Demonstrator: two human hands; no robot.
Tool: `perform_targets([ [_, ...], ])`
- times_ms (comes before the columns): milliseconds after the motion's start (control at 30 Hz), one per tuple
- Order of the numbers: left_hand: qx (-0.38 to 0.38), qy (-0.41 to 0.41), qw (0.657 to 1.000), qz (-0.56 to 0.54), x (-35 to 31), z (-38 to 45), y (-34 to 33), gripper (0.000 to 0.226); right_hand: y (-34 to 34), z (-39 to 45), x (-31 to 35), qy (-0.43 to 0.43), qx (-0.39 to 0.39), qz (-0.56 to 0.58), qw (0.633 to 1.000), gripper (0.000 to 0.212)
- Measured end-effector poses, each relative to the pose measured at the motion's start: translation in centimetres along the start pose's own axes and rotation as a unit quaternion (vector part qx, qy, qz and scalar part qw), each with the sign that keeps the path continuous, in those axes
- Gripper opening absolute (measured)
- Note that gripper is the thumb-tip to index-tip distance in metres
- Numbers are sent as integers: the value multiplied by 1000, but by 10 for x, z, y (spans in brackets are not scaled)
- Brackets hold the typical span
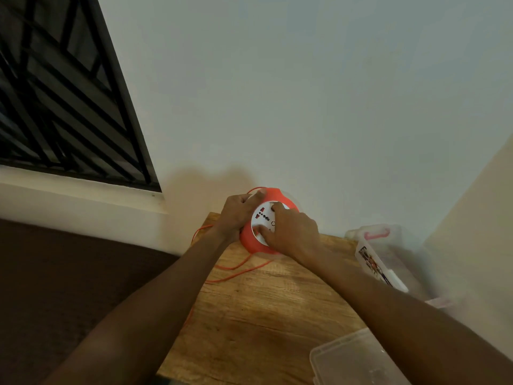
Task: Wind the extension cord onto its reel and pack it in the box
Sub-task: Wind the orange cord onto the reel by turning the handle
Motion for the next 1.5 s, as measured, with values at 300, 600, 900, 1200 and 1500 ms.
perform_targets([
  [300,41,28,998,48,15,-6,8,36,-4,-15,-5,239,-38,-192,951,53],
  [600,94,48,991,84,19,1,11,45,-11,-28,-18,273,29,-255,927,88],
  [900,143,61,985,78,22,-5,-12,44,1,-31,-13,269,81,-298,912,81],
  [1200,95,44,994,10,20,-11,-15,51,-10,-25,-12,34,-19,-76,996,63],
  [1500,55,35,998,18,20,-17,-13,40,-18,-32,-8,-119,75,169,976,59],
])
Point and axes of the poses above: each hand's wrist, its own z-axis towards the middle knuckle, its own y-axis out of the back of the hand, x = y × z, the point moved 2 cm from there along z, towards the middle knuckle, and after that the axes turned 6 degrees about -z, right-handed, at the moved point
